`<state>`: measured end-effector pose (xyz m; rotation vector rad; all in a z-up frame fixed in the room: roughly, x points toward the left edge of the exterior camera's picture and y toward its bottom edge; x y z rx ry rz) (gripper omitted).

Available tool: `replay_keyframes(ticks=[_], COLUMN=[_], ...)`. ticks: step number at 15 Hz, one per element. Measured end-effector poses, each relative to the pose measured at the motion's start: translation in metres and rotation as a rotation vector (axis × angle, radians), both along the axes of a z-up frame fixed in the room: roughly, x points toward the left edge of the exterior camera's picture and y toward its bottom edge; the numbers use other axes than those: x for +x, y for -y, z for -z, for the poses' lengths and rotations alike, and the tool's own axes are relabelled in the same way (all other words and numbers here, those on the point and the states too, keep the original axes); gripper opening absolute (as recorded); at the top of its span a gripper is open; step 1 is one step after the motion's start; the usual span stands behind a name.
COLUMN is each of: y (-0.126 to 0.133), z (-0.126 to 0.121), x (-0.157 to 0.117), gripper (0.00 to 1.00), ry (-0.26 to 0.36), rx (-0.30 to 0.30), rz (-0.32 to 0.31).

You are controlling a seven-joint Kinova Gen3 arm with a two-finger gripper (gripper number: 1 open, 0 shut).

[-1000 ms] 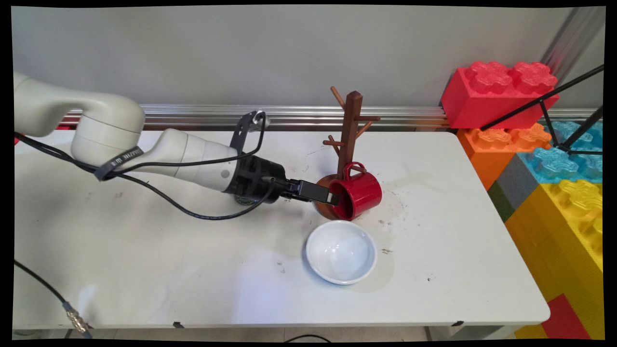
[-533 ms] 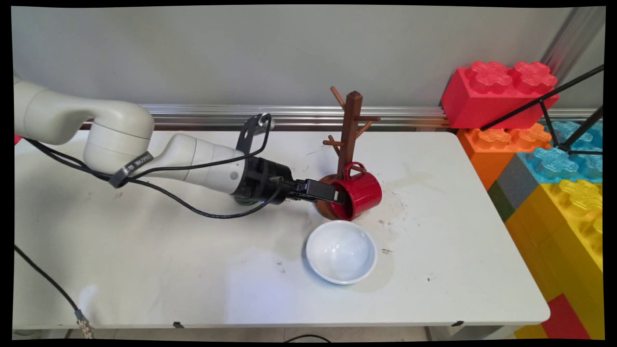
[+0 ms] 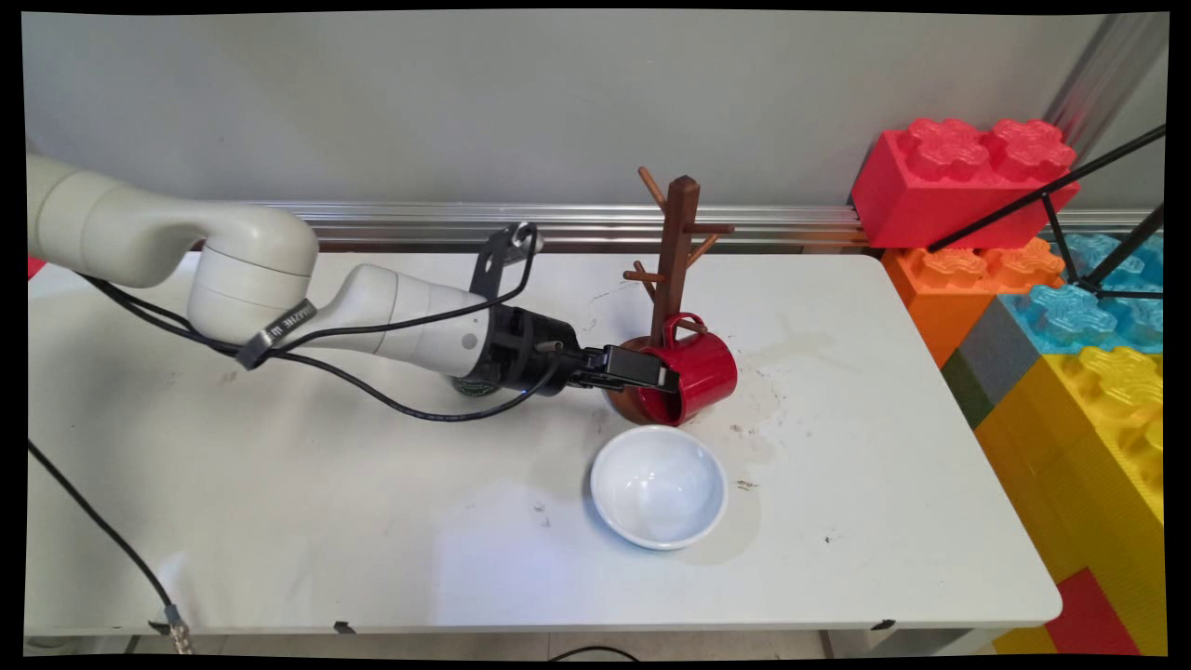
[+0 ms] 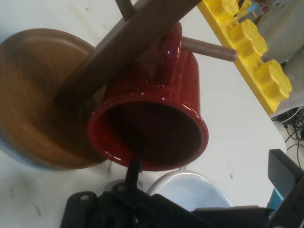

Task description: Pick up the red mug from the rack

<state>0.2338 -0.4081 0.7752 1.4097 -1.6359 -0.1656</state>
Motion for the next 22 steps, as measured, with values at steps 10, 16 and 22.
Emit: replay_keyframes(ticks=[10,16,22], y=[0.013,0.021,0.027], z=[0.015,0.026,0.034], x=[-0.024,-0.036,-0.044], gripper=[1.0,1.0,1.0], ry=[-0.014,-0.015,-0.015], rx=[0.008,0.011,0.015], rz=[-0.015,-0.027,-0.042])
